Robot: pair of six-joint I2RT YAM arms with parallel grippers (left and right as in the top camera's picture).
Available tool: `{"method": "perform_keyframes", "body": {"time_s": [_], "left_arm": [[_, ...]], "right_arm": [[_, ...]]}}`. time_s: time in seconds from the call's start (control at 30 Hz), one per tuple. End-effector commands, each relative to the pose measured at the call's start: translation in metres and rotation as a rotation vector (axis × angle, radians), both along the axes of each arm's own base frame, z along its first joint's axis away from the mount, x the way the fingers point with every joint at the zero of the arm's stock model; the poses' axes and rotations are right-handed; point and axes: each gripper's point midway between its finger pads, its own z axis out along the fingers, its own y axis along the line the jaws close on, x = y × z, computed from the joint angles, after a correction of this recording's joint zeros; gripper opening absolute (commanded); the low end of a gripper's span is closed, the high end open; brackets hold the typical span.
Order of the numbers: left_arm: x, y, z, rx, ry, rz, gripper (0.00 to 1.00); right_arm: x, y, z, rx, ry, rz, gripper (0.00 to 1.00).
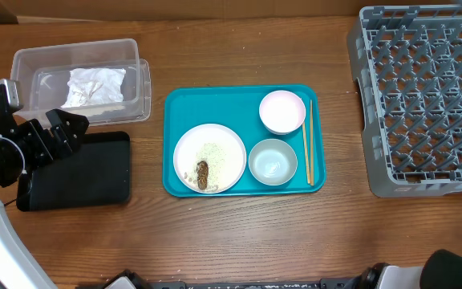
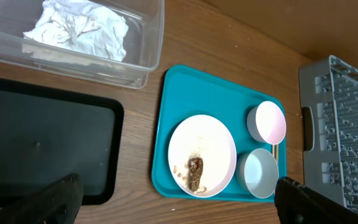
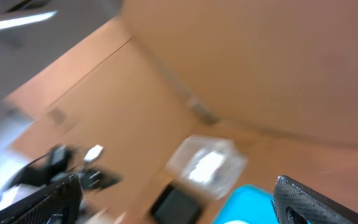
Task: Sort waste into correct bins and load items into the dishwasher
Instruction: 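Move the right gripper back over the pink saucer on the tray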
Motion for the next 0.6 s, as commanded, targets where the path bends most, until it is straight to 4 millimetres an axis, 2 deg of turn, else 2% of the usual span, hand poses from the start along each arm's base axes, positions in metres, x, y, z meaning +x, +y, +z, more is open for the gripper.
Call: {"method": "perform_keyframes", "body": {"time_s": [0.0,0.07,0.13,0.23,0.27,0.33,0.4,0.5,0.57], "left_arm": [[0.000,0.002,0.002,0.016,-0.008,-0.006,1.00],[0.000,0.002,0.002,0.016,-0.008,-0.006,1.00],[0.000,0.002,0.002,0.016,-0.008,-0.006,1.00],[0.000,0.002,0.002,0.016,-0.008,-0.006,1.00],[0.000,0.002,0.002,0.016,-0.008,-0.006,1.00],[0.000,0.002,0.002,0.016,-0.008,-0.006,1.00],[0.000,0.002,0.002,0.016,-0.008,-0.006,1.00],[0.000,0.002,0.002,0.016,-0.008,-0.006,1.00],[0.000,0.002,0.002,0.016,-0.008,-0.006,1.00]], "right_arm": [[-0.011,0.052,-0.002,0.019,0.030,0.181,0.99],[0.003,0.078,-0.013,0.013,0.097,0.131,0.93],[0.025,0.095,-0.039,-0.025,0.222,-0.018,0.91],[0.057,0.097,-0.102,-0.218,0.414,-0.382,0.87],[0.063,0.092,-0.129,-0.334,0.471,-0.543,0.87],[0.067,0.092,-0.162,-0.479,0.525,-0.695,0.87],[0.069,0.108,-0.192,-0.613,0.549,-0.730,0.87],[0.069,0.147,-0.243,-0.746,0.601,-0.644,0.88],[0.072,0.165,-0.277,-0.812,0.643,-0.598,0.88]]}}
